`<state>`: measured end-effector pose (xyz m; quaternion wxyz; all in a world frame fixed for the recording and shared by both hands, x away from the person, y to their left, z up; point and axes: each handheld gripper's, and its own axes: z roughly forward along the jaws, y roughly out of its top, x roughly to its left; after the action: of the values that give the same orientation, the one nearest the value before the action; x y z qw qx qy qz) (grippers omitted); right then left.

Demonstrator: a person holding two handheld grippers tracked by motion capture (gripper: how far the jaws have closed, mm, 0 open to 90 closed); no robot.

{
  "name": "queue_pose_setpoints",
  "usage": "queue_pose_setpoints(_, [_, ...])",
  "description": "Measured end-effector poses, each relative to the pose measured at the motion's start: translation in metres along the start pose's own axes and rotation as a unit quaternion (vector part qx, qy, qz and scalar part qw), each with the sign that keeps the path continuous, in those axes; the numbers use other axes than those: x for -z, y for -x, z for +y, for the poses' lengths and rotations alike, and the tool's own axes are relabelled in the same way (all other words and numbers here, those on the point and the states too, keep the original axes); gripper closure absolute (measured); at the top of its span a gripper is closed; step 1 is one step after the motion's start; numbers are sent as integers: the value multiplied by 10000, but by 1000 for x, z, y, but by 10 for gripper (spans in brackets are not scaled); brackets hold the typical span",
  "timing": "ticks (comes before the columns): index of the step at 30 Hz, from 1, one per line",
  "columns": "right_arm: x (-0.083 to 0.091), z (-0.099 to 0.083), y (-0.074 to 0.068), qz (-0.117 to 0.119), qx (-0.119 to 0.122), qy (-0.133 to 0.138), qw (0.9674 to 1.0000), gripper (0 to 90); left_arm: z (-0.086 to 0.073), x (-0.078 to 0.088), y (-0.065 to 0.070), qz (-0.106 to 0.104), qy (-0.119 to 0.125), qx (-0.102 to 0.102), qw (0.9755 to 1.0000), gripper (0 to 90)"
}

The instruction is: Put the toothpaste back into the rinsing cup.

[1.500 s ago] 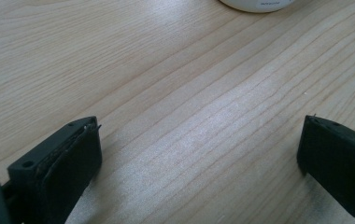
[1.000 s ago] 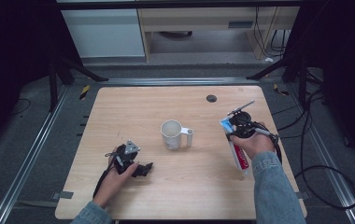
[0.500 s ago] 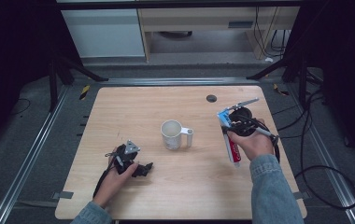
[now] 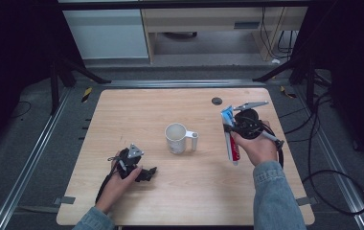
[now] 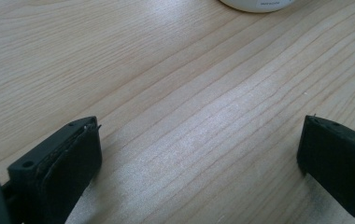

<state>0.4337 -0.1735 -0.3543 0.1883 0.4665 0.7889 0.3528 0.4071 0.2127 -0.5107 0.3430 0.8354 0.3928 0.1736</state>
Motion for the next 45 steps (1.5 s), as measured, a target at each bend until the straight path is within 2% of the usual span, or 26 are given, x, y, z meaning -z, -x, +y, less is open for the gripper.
queue_pose_setpoints(7, [-4, -3, -12, -17, -66, 308, 9995, 735, 0, 0, 0, 0, -1, -1, 10000, 0])
queue_pose_setpoints(14, [-2, -8, -26, -184, -115, 645, 9977, 735, 0, 0, 0, 7, -1, 1, 10000, 0])
queue_pose_setpoints(17, [0, -10, -34, -368, -145, 786, 9961, 735, 0, 0, 0, 0, 0, 0, 10000, 0])
queue_pose_setpoints(20, [2, -12, -42, -537, -279, 962, 9935, 734, 0, 0, 0, 0, 0, 0, 10000, 0])
queue_pose_setpoints(24, [4, -11, -53, -733, -226, 1180, 9900, 734, 0, 0, 0, 0, 1, 2, 10000, 0])
queue_pose_setpoints(31, [6, -6, -65, -805, -311, 1439, 9858, 734, 0, 0, 0, 1, 13, 15, 10000, 0])
queue_pose_setpoints(45, [10, 12, -81, -971, -207, 1774, 9791, 734, 0, 0, 0, 3, 14, 4, 10000, 0])
